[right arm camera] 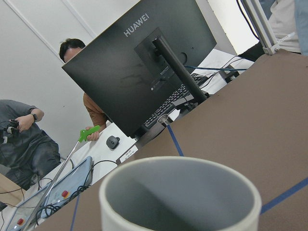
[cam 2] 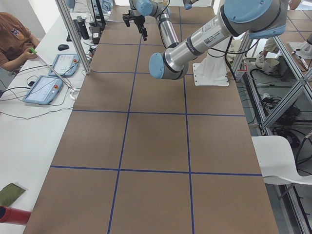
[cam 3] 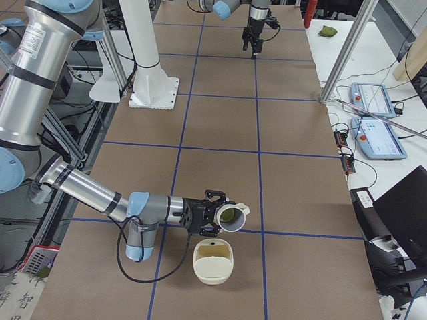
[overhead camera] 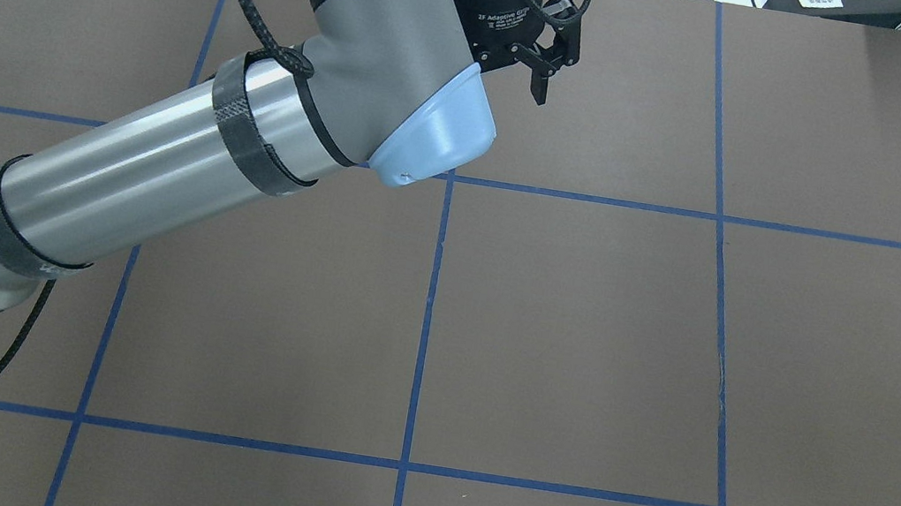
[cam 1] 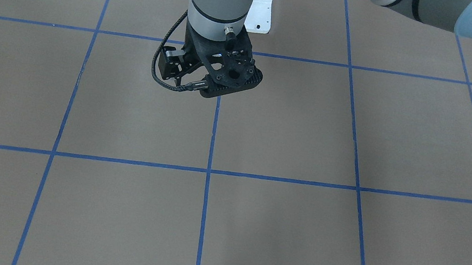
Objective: Left arm hands cup to right arm to dump lemon
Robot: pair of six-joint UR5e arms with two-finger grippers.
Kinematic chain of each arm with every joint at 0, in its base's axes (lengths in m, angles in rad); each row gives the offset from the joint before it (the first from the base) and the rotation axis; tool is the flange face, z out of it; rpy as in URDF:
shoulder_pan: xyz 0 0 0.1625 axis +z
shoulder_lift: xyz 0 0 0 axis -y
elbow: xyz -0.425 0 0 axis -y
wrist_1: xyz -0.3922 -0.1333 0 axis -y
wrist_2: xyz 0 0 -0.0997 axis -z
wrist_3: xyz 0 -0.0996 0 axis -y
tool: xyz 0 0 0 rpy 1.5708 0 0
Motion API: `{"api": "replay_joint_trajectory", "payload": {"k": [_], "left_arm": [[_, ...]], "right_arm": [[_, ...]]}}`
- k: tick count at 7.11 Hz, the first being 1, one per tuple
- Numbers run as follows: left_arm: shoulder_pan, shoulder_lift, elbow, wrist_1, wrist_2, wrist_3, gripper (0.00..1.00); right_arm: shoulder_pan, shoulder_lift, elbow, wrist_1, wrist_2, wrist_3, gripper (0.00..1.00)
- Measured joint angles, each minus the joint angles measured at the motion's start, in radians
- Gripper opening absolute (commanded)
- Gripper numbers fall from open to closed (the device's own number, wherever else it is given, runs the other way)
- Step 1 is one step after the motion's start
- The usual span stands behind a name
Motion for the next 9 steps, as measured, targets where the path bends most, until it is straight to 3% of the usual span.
{"api": "replay_joint_trajectory", "payload": {"k": [2, 9], "left_arm": [[0.001, -0.002, -0.001, 0.000, 0.003, -0.001, 1.00], [0.005, -0.005, -0.004, 0.007, 0.019, -0.002, 1.00]], "right_arm": [[0.001, -0.003, -0.035, 0.023, 0.002, 0.094, 0.35], [0.003, 0.006, -0.137, 0.131, 0.011, 0.496, 0.39]]}}
